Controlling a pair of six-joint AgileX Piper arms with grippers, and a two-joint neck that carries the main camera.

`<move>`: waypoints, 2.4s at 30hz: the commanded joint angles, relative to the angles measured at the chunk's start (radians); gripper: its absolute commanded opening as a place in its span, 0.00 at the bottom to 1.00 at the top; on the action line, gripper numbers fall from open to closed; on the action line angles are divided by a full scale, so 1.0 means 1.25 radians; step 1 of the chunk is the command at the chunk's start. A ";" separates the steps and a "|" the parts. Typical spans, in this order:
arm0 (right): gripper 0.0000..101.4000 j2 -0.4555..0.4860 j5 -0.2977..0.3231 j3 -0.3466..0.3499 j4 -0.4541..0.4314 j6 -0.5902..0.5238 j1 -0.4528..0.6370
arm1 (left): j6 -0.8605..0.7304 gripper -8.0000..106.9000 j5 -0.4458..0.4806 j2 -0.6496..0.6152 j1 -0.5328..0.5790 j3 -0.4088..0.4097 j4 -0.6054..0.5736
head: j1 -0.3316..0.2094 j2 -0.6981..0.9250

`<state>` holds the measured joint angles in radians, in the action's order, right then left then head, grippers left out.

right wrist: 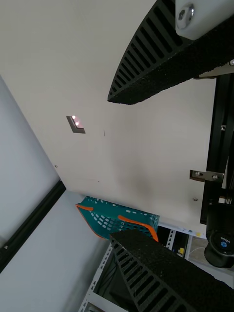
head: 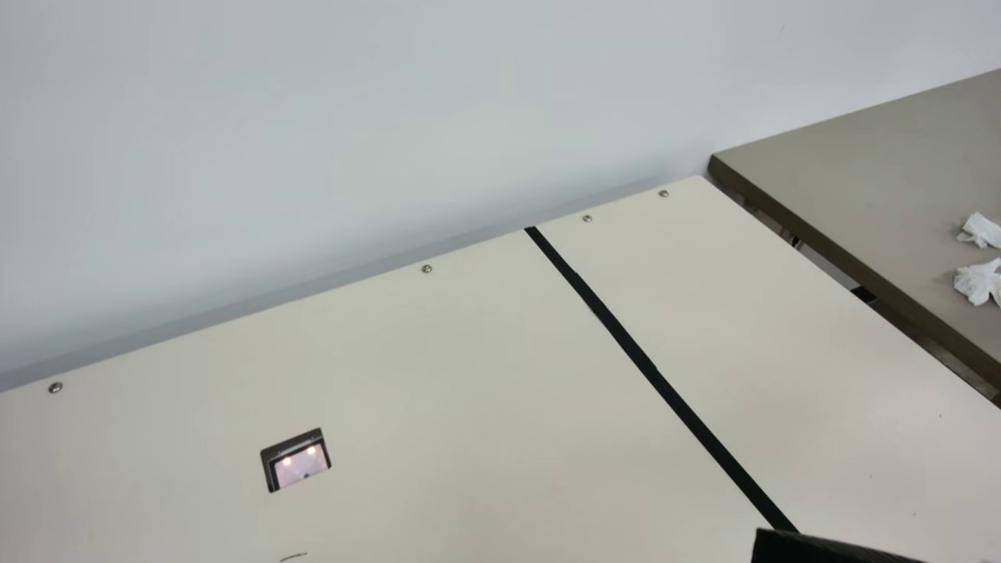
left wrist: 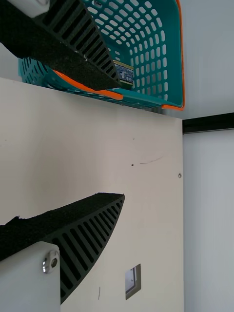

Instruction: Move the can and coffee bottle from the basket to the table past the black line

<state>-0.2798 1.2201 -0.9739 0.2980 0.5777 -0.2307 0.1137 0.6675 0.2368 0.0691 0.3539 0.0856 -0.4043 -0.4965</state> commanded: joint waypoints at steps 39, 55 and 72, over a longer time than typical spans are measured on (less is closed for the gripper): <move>1.00 0.000 0.000 0.000 0.000 0.000 0.000 | 0.000 0.85 0.000 0.000 0.000 0.000 0.000 | -0.025 0.543; 1.00 0.000 0.000 0.000 0.000 0.000 0.000 | 0.000 0.85 0.000 0.000 0.000 0.000 0.000 | -0.026 0.816; 1.00 0.000 0.000 0.000 0.000 0.000 0.000 | -0.001 0.85 0.000 0.000 -0.001 0.000 -0.001 | -0.026 0.816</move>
<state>-0.2798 1.2201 -0.9739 0.2980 0.5777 -0.2307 0.1137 0.6675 0.2368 0.0691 0.3539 0.0856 -0.4043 0.5016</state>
